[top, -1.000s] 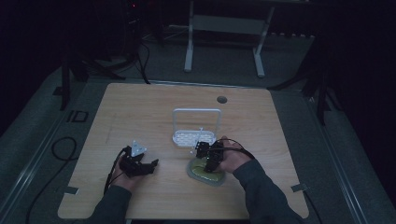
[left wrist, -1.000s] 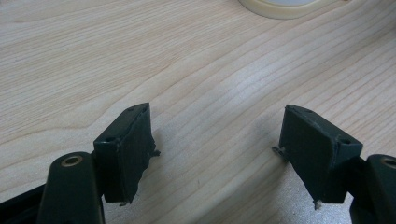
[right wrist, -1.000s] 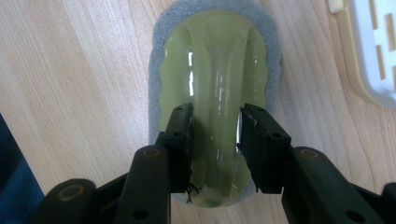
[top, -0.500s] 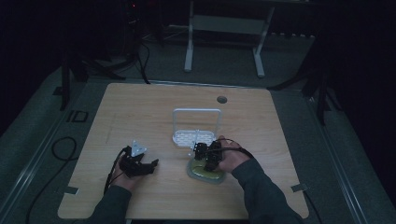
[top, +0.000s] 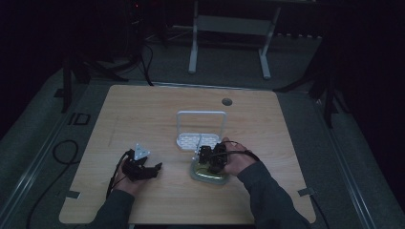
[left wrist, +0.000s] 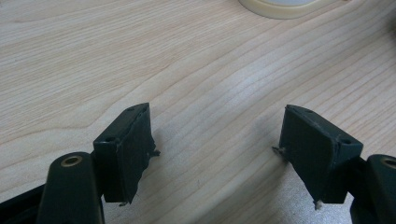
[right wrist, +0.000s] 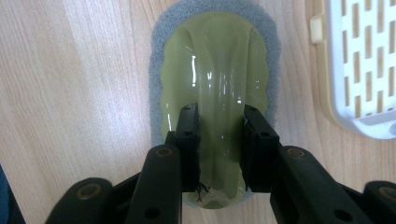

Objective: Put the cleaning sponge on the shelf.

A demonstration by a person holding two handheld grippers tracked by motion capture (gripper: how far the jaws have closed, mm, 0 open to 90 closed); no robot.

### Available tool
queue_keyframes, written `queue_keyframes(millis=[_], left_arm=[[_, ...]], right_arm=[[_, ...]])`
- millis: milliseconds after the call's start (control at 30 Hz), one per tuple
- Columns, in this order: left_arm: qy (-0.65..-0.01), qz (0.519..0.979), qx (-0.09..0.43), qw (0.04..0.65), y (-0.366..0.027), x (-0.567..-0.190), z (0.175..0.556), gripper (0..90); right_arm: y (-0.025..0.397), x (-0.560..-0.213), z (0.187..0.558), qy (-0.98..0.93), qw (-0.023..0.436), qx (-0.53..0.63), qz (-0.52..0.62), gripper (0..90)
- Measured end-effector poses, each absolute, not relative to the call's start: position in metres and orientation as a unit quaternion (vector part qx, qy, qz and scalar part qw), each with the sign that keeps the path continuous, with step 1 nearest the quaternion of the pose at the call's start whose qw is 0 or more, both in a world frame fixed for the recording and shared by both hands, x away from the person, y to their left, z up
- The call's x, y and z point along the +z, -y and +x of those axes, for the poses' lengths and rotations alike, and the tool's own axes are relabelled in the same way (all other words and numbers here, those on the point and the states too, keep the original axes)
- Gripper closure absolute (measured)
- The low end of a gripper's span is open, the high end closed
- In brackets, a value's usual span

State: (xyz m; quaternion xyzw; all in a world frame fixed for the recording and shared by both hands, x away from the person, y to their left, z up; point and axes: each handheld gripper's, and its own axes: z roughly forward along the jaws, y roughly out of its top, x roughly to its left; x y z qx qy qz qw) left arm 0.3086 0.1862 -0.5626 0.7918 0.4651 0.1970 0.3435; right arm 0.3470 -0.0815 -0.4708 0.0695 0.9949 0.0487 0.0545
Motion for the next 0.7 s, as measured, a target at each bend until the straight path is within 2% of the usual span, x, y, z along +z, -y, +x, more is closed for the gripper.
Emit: queue_keyframes(millis=[700], left_arm=[[-0.465,0.792,0.197,0.344,-0.1861,-0.5626,0.3085,25.8]], right_arm=[[0.0739,-0.4623,0.3469,-0.991,0.117,0.059,0.042,71.5]])
